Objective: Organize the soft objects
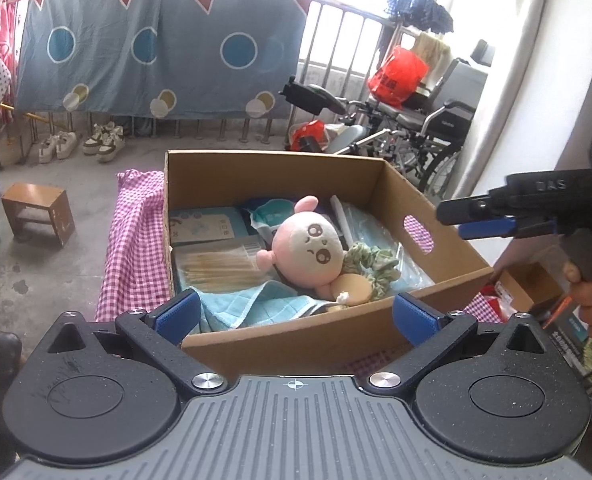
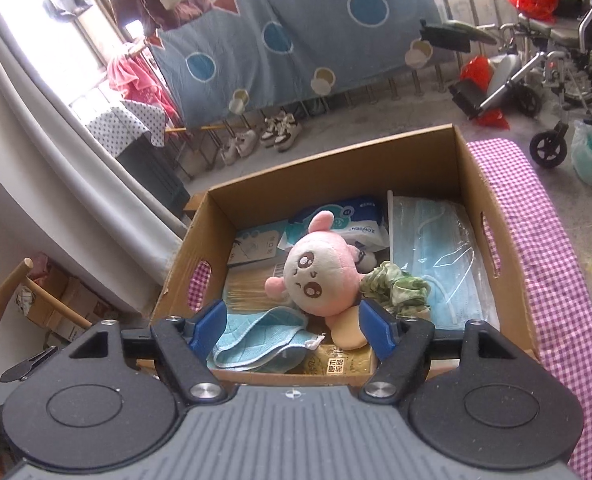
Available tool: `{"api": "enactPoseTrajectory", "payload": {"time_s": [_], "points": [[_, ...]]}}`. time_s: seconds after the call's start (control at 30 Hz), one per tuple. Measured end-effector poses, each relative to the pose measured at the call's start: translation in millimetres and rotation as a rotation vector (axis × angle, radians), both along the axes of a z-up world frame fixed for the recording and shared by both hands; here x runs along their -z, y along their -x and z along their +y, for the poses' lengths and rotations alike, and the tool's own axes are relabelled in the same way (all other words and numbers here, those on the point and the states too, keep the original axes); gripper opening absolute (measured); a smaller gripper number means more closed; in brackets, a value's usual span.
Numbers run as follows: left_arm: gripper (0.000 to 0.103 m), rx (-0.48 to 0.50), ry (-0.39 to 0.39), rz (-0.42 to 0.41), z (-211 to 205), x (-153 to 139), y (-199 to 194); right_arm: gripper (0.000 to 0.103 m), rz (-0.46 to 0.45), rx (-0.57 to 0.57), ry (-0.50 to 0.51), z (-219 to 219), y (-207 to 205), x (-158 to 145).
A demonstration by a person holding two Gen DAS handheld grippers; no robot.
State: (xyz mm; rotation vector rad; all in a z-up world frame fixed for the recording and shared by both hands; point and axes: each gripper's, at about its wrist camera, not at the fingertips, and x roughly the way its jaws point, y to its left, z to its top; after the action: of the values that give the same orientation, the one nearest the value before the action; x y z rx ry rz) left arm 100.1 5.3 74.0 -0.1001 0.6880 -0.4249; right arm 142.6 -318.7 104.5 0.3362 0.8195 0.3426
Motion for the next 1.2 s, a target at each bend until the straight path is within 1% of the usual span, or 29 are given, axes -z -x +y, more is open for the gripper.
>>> {"api": "enactPoseTrajectory", "payload": {"time_s": [0.07, 0.1, 0.13, 0.17, 0.23, 0.3, 0.43, 0.5, 0.73, 0.8, 0.87, 1.07, 1.2], "points": [[0.103, -0.013, -0.016, -0.010, -3, -4, 4, 0.082, -0.044, 0.020, 0.022, -4, 23, -12], [0.103, -0.019, -0.024, -0.018, -5, -6, 8, 0.089, -0.068, 0.034, 0.037, -6, 34, -17], [0.103, -0.024, -0.029, -0.025, -8, -7, 11, 0.099, -0.099, 0.050, 0.061, -8, 47, -23], [0.103, -0.027, -0.035, -0.033, -11, -9, 14, 0.103, -0.127, 0.060, 0.086, -9, 60, -28], [0.103, -0.034, -0.051, -0.045, -17, -11, 20, 0.103, -0.166, 0.081, 0.133, -10, 82, -35], [0.103, -0.062, -0.081, -0.047, -26, -11, 25, 0.103, -0.180, 0.103, 0.162, -10, 101, -38], [0.103, -0.094, -0.125, -0.047, -43, -9, 31, 0.103, -0.171, 0.153, 0.197, -10, 123, -27], [0.103, -0.089, -0.137, -0.045, -50, -7, 32, 0.103, -0.179, 0.176, 0.228, -10, 131, -19], [0.103, -0.042, -0.109, -0.034, -64, -2, 27, 0.103, -0.170, 0.234, 0.328, 2, 121, 5], [0.103, -0.063, -0.100, -0.039, -65, -1, 27, 0.103, -0.187, 0.241, 0.334, 3, 116, 9], [0.103, -0.082, -0.100, -0.026, -64, 0, 24, 0.103, -0.193, 0.249, 0.337, 5, 110, 12], [0.103, -0.174, -0.105, 0.070, -58, 8, 5, 0.103, -0.164, 0.275, 0.382, 14, 82, 23], [0.103, -0.216, -0.116, 0.113, -55, 12, -7, 0.103, -0.136, 0.251, 0.371, 17, 66, 28]]}}
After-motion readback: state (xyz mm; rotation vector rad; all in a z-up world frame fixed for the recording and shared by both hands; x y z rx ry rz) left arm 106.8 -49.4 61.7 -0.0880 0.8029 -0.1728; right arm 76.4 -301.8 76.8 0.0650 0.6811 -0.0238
